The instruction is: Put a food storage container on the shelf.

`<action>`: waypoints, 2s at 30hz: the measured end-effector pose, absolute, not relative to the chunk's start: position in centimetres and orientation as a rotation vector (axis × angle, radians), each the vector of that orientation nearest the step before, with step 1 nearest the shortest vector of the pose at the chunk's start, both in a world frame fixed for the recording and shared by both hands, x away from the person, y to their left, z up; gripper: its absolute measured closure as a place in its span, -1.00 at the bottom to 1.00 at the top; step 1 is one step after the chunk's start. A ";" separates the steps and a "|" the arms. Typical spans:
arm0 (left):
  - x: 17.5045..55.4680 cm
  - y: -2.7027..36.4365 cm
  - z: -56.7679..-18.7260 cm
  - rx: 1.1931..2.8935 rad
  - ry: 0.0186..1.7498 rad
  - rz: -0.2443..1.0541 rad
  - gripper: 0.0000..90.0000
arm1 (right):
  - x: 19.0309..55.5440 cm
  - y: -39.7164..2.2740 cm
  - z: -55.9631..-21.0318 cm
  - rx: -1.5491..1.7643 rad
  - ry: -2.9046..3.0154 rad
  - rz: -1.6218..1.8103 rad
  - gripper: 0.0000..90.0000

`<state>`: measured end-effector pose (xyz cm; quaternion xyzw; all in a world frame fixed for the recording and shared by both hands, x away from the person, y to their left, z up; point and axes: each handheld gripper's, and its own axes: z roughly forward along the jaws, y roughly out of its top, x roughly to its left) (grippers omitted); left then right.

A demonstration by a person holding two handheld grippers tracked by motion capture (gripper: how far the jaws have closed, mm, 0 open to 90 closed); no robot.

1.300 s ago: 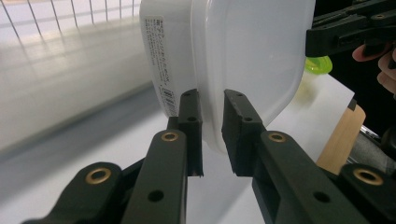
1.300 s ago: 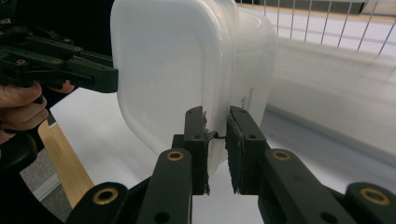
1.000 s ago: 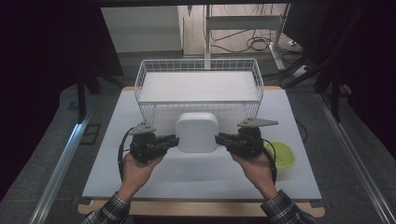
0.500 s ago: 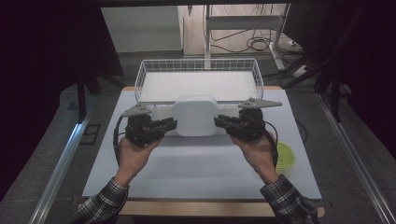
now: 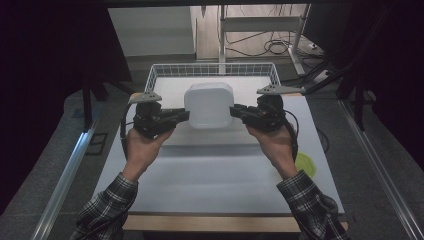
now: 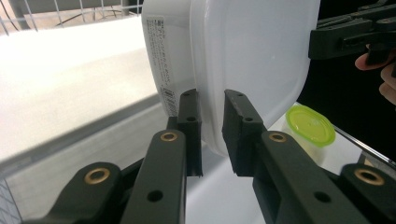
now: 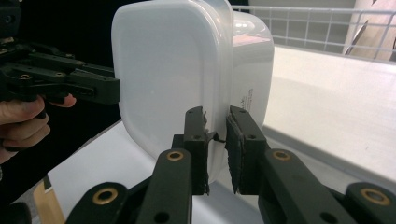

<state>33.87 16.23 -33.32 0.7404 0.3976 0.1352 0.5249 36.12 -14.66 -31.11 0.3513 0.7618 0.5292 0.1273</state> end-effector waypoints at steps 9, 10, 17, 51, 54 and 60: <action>36.1 16.0 -32.0 1.764 0.967 0.317 0.73 | 38.3 -14.6 -30.2 1.071 2.192 1.544 0.74; 36.4 16.0 -31.9 1.759 0.973 0.314 0.73 | 38.6 -14.7 -30.1 1.082 2.190 1.546 0.74; 38.0 15.8 -31.7 1.760 0.974 0.315 0.73 | 40.3 -14.7 -29.9 1.124 2.174 1.539 0.71; 40.6 14.3 -32.7 1.721 0.954 0.395 0.15 | 43.2 -13.7 -30.9 1.132 2.154 1.499 0.25; 40.8 14.4 -32.7 1.723 0.958 0.402 0.10 | 43.3 -13.6 -30.9 1.131 2.147 1.492 0.20; 41.4 14.5 -32.8 1.714 0.961 0.389 0.01 | 43.6 -13.6 -31.1 1.135 2.131 1.480 0.17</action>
